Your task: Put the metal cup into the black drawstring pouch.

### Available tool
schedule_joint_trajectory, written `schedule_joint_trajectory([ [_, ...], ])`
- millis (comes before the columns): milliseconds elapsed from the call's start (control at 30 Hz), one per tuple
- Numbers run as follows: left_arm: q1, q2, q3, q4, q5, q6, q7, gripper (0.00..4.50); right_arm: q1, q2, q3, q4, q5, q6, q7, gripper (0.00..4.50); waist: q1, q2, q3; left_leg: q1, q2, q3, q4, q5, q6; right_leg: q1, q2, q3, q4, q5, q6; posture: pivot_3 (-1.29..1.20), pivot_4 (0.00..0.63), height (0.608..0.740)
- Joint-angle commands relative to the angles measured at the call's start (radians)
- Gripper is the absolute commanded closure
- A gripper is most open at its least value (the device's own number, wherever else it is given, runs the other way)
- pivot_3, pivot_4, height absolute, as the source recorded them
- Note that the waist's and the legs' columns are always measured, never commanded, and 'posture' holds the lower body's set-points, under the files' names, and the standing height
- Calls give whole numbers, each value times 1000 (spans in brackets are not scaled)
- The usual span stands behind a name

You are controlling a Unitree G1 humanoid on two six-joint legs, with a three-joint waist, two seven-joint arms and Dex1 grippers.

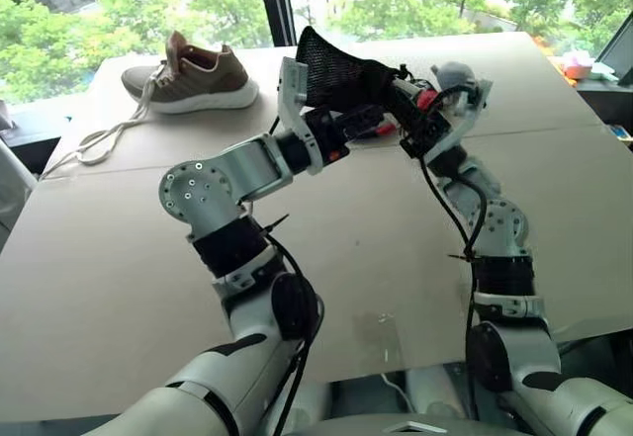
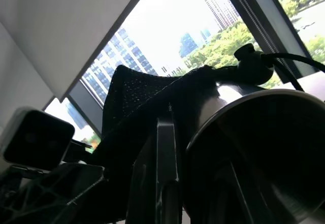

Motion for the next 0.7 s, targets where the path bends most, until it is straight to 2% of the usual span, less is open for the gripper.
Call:
schedule_joint_trajectory([
  [33, -18, 37, -7, -19, -96, 3, -60, 4500, -5, -109, 153, 41, -338, -368, 93, 4475, -3, 0, 0, 0, 0, 0, 0, 0, 0, 0, 0, 0, 0, 0, 0, 0, 150, 740],
  [67, -20, 45, -6, -13, -108, -1, -65, 4500, -9, -123, 163, 70, -381, -429, 88, 4475, -4, 0, 0, 0, 0, 0, 0, 0, 0, 0, 0, 0, 0, 0, 0, 0, 150, 740],
  [233, -17, 80, -41, 11, -130, -28, -80, 4500, -98, -326, 340, 253, -882, -917, -27, 4475, -4, 0, 0, 1, 0, 1, 1, 0, -1, 0, 0, 1, 2, 0, 0, 0, 150, 740],
  [333, -14, 69, -58, 18, -145, -38, -77, 4500, -146, -358, 402, 305, -1051, -1037, -121, 4475, -4, -1, 0, 2, 0, 1, 1, 1, -1, 0, 0, 1, 1, 0, 0, 0, 150, 740],
  [433, 1, 51, -84, 10, -156, -40, -76, 4500, -175, -350, 414, 336, -1142, -1043, -196, 4475, -5, -1, 0, 2, 1, 1, 0, 1, -2, 0, 1, 2, 1, 0, 0, 0, 150, 740],
  [500, 18, 35, -98, -6, -172, -33, -79, 4500, -184, -331, 401, 350, -1135, -1002, -209, 4475, -3, -1, 0, 1, 1, 1, 0, 1, -2, 0, 1, 2, 1, 0, 0, 0, 150, 740],
  [567, 47, 19, -117, -28, -186, -30, -77, 4500, -174, -301, 382, 346, -1049, -936, -150, 4475, -3, -1, 0, 1, 1, 1, 0, 1, -2, 0, 1, 2, 0, 0, 0, 0, 150, 740],
  [700, 124, -7, -163, -99, -216, -19, -77, 4500, -64, -159, 281, 131, -621, -594, 9, 4475, -3, -2, -1, 1, 2, 0, -1, 1, -2, 1, 1, 2, -2, 0, 0, 0, 150, 740],
])
